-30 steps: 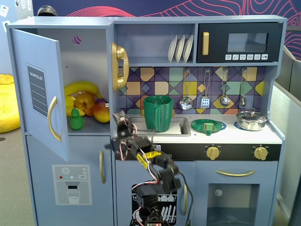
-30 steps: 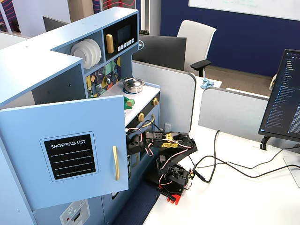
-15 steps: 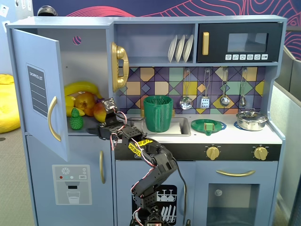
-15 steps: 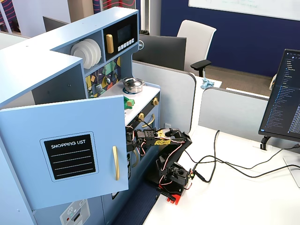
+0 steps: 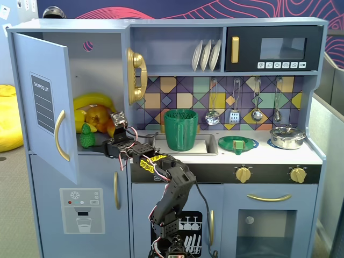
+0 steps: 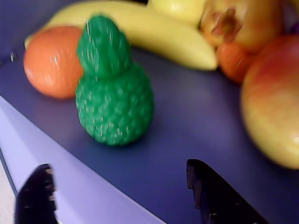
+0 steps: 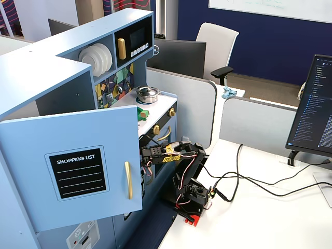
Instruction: Pick up the green pineapple from the left cabinet and place it in the green recipient
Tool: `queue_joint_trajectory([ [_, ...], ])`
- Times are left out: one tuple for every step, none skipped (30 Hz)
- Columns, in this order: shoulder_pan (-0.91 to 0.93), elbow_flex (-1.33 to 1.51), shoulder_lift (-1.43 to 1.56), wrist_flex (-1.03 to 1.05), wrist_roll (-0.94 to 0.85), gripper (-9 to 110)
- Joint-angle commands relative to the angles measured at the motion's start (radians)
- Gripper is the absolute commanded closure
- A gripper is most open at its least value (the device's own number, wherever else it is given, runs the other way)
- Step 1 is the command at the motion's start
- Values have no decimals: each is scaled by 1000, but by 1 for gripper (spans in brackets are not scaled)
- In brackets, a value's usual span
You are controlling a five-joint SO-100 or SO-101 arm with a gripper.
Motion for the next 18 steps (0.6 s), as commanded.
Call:
queue_joint_trajectory([
  [3, -118, -37, -60, 15, 67],
  [2, -130, -51, -67, 12, 66],
  [-2, -143, -67, -80, 15, 65],
  [-6, -160, -83, -87, 9, 65],
  [-11, -179, -103, -98, 11, 65],
  [-14, -202, -121, -103, 14, 65],
  [-15, -225, -143, -107, 12, 65],
  [-20, -249, -161, -110, 12, 65],
  [-23, -265, -178, -120, 14, 65],
  [-26, -281, -193, -129, 14, 65],
  [-31, -293, -207, -133, 11, 65],
  [-37, -299, -218, -138, 8, 65],
  [-41, -304, -229, -150, 3, 65],
  [-46, -304, -238, -160, 0, 65],
  [-51, -305, -242, -161, -3, 65],
  [-55, -305, -247, -164, -3, 65],
  [-58, -305, -253, -169, -3, 65],
  [-58, -305, -258, -170, -2, 65],
])
